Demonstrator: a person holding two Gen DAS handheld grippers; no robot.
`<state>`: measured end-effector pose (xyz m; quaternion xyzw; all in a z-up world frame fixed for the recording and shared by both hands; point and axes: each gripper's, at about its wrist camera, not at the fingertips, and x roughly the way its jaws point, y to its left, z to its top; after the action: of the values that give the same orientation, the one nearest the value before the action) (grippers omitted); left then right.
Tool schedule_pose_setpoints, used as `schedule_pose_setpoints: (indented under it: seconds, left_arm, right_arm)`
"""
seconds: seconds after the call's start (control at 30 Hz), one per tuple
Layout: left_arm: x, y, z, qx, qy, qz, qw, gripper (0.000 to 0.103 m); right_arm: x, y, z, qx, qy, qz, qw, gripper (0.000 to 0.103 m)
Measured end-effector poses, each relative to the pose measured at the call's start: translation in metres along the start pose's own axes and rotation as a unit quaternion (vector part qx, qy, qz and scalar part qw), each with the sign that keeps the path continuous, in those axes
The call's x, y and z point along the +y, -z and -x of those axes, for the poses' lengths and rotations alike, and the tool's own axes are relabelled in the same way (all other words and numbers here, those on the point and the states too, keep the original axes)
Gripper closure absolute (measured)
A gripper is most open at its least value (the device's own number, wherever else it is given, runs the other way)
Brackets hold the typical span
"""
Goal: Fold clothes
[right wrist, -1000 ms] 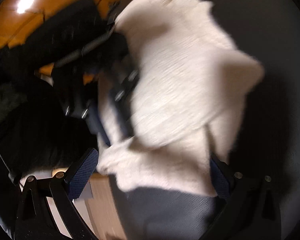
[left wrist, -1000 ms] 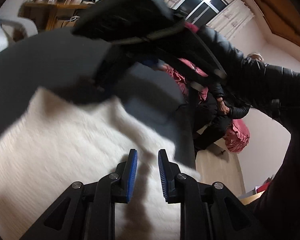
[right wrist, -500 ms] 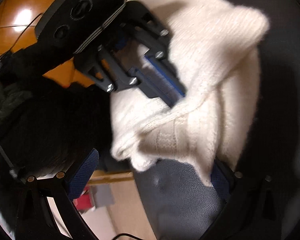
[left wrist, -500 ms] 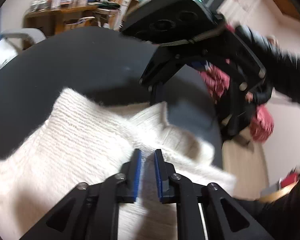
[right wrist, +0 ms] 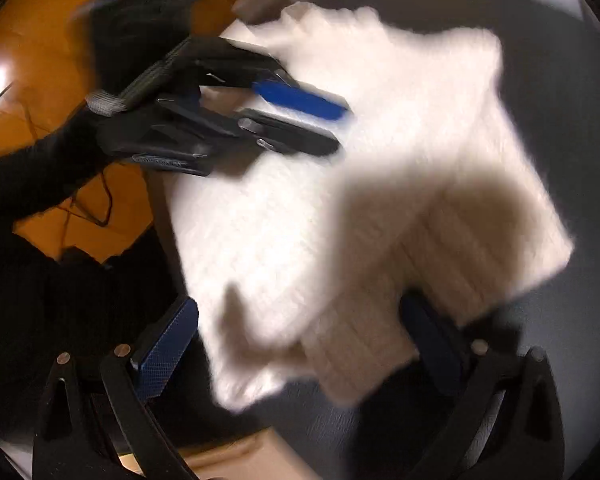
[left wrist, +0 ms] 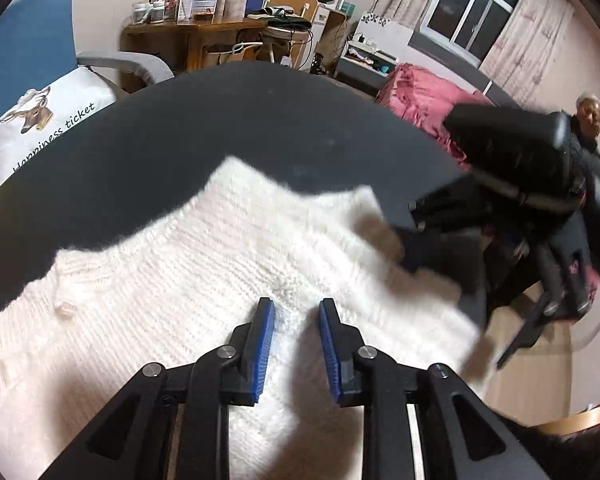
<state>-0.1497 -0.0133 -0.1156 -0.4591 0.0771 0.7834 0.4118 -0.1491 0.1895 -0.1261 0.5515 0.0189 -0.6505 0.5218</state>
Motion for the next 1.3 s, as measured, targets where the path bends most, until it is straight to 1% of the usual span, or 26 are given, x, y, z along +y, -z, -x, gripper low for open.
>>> schedule_pose_setpoints:
  seconds: [0.07,0.1,0.13,0.2,0.23,0.3,0.33,0.4,0.43,0.5,0.57,0.6,0.67,0.7,0.77,0.87,0.93,0.97,1.0,1.03,1.1,1.13,1.2,1.23,1.27,1.3]
  left_arm:
    - [-0.015,-0.015,0.007,-0.019,0.021,-0.049,0.9984,0.08]
    - [-0.023,-0.024,0.007,-0.022,0.033,-0.074,0.9965,0.08]
    - [-0.03,-0.034,0.007,-0.024,0.045,-0.099,0.9937,0.08]
    - [-0.043,-0.048,-0.013,-0.002,0.069,-0.125,0.9897,0.08]
    - [-0.049,-0.055,-0.025,0.012,0.08,-0.135,0.9875,0.08]
    - [-0.05,-0.069,-0.056,0.053,0.093,-0.14,0.9844,0.08]
    - [-0.049,-0.069,-0.071,0.067,0.083,-0.137,0.9849,0.08]
    - [-0.045,-0.067,-0.098,0.086,0.049,-0.129,0.9866,0.08]
    - [-0.041,-0.068,-0.102,0.088,0.049,-0.114,0.9884,0.08]
    - [-0.033,-0.072,-0.098,0.08,0.065,-0.075,0.9919,0.08]
    - [-0.03,-0.072,-0.082,0.06,0.06,-0.07,0.9939,0.08]
    - [-0.025,-0.072,-0.072,0.046,0.056,-0.07,0.9949,0.08]
    - [0.003,-0.05,-0.042,0.02,0.041,-0.051,0.9976,0.08]
    - [0.02,-0.048,-0.027,0.01,0.03,-0.033,0.999,0.08]
    - [0.049,-0.047,-0.004,0.003,0.018,0.001,0.9998,0.08]
    - [0.093,-0.033,0.025,0.004,-0.007,0.022,0.9997,0.079]
    - [0.106,-0.034,0.03,0.005,0.0,0.031,0.9995,0.075]
    - [0.109,-0.037,0.03,0.004,0.0,0.029,0.9996,0.073]
    - [0.106,-0.043,0.024,0.007,0.005,0.017,0.9998,0.072]
    - [0.1,-0.05,0.015,0.012,0.016,0.002,0.9998,0.072]
    - [0.094,-0.061,-0.002,0.037,0.052,-0.025,0.9977,0.07]
    - [0.096,-0.065,-0.011,0.053,0.066,-0.037,0.9957,0.069]
    - [0.101,-0.07,-0.025,0.074,0.083,-0.052,0.9925,0.068]
    - [0.104,-0.071,-0.029,0.082,0.105,-0.053,0.9896,0.068]
    - [0.107,-0.073,-0.033,0.09,0.136,-0.052,0.9852,0.068]
    - [0.108,-0.075,-0.035,0.093,0.154,-0.052,0.9823,0.068]
  right_arm:
    - [-0.004,0.008,0.01,-0.027,0.001,-0.038,0.999,0.001]
    - [-0.004,0.01,0.017,-0.042,0.005,-0.064,0.997,0.001]
    - [-0.001,0.011,0.022,-0.056,0.012,-0.077,0.995,0.001]
    - [0.015,0.015,0.031,-0.085,0.032,-0.07,0.993,0.001]
    - [0.025,0.018,0.033,-0.102,0.028,-0.063,0.992,0.001]
    - [0.034,0.025,0.033,-0.137,-0.003,-0.072,0.988,0.0]
    - [0.035,0.028,0.03,-0.144,-0.006,-0.079,0.986,0.001]
    - [0.027,0.036,0.016,-0.14,0.011,-0.103,0.985,0.001]
    - [0.02,0.042,0.009,-0.139,0.014,-0.117,0.983,0.001]
    - [0.01,0.049,0.01,-0.163,-0.001,-0.134,0.978,0.001]
    - [0.003,0.055,0.015,-0.193,-0.023,-0.148,0.97,0.001]
    - [0.001,0.056,0.018,-0.2,-0.027,-0.152,0.968,0.001]
    - [0.001,0.053,0.025,-0.198,-0.02,-0.151,0.968,0.001]
    - [0.004,0.05,0.03,-0.197,-0.009,-0.145,0.97,0.0]
    - [0.011,0.045,0.043,-0.217,-0.004,-0.132,0.967,0.0]
    - [0.022,0.032,0.058,-0.251,-0.015,-0.1,0.963,0.0]
    - [0.02,0.015,0.054,-0.258,0.008,-0.087,0.962,0.0]
    - [0.012,0.005,0.048,-0.258,0.015,-0.094,0.962,0.0]
    - [0.004,-0.004,0.044,-0.256,0.019,-0.105,0.961,0.0]
    - [-0.002,-0.005,0.041,-0.252,0.023,-0.117,0.96,0.0]
    - [-0.015,-0.005,0.034,-0.236,0.032,-0.141,0.961,0.0]
    - [-0.013,-0.01,0.019,-0.226,0.034,-0.149,0.962,0.0]
    - [-0.012,-0.012,-0.004,-0.205,0.039,-0.152,0.966,0.0]
    - [-0.013,-0.01,-0.01,-0.203,0.04,-0.15,0.967,0.0]
    - [-0.012,-0.007,-0.011,-0.206,0.04,-0.145,0.967,0.0]
    - [-0.01,-0.004,-0.009,-0.214,0.039,-0.139,0.966,0.0]
